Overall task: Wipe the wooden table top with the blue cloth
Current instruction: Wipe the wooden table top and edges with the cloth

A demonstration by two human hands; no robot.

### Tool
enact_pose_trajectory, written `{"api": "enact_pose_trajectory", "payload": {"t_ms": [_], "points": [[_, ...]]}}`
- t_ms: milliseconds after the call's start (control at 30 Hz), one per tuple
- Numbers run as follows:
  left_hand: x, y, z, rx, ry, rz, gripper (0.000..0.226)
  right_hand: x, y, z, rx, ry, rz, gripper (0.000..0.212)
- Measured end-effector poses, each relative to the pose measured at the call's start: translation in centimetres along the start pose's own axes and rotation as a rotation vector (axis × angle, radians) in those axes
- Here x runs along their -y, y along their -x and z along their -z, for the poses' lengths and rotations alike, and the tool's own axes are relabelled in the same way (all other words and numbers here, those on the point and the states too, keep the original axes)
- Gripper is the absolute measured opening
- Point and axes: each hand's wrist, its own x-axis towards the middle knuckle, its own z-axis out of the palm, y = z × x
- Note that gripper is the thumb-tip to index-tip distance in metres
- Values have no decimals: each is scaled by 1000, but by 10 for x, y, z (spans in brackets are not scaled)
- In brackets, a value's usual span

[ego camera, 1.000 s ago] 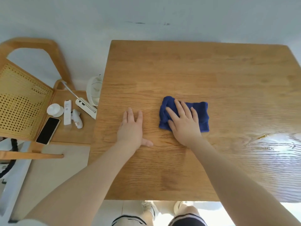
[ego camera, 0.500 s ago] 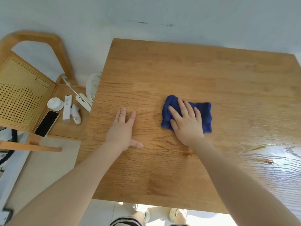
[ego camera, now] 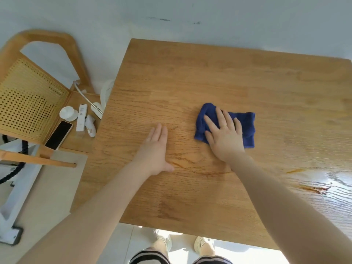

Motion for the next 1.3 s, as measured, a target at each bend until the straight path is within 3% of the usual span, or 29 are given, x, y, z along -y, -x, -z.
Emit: {"api": "enact_pose_trajectory", "payload": {"t_ms": [100, 200, 400, 700, 900, 1033, 1200, 1300], "points": [[-28, -3, -8, -12, -16, -98, 128, -4, 43, -7, -19, 4, 142, 50], [-51, -7, -15, -42, -102, -146, 131, -25, 33, -4, 1, 41, 291, 50], [-71, -6, -25, 24, -181, -116, 135, -46, -30, 10, 19, -19, -139, 49], [-112, -11, -40, 11, -203, 16, 139, -60, 41, 0, 7, 11, 207, 52], [-114, -16, -46, 10, -261, 66, 142, -75, -16, 11, 28, 14, 92, 50], [-114, -13, -47, 1, -233, 63, 140, -76, 26, 3, -28, 20, 173, 52], [-112, -10, -47, -20, -189, 64, 138, -94, 54, 1, 27, 12, 331, 50], [-113, -12, -48, -12, -199, 77, 139, -101, 23, 8, 10, 6, 235, 50]]}}
